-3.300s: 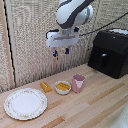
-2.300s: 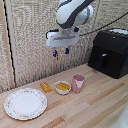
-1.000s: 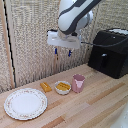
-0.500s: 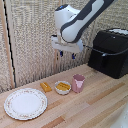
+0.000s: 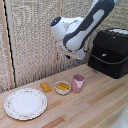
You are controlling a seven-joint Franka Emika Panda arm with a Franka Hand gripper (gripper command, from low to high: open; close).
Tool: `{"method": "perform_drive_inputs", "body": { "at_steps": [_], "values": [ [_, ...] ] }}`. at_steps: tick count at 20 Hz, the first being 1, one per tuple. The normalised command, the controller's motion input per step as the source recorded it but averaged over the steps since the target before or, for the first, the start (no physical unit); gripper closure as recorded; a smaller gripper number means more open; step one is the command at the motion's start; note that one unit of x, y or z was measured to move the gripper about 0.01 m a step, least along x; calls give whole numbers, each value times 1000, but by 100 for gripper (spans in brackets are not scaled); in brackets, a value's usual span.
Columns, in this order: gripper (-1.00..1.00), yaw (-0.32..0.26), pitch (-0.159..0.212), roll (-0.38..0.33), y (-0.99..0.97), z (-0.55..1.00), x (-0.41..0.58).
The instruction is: Carefully navigate your gripper to the air fryer's handle. Confidently seize the handle using your gripper. Gradually bring the handle toward yourself to access the air fryer.
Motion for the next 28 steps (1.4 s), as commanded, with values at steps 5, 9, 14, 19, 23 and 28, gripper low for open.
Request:
{"method": "perform_drive_inputs", "body": {
  "at_steps": [5, 9, 14, 19, 23, 28],
  "values": [
    [-100, -33, -70, -375, -219, -66, 61],
    [-100, 49, -67, -357, -358, -210, 31],
    [-100, 97, -92, -198, -419, -342, 7],
    [-100, 141, -103, -103, -566, -175, -23],
    [-100, 174, -107, -59, -663, -70, -103],
    [-100, 176, -97, -55, -634, -144, -164]
  ]
}}
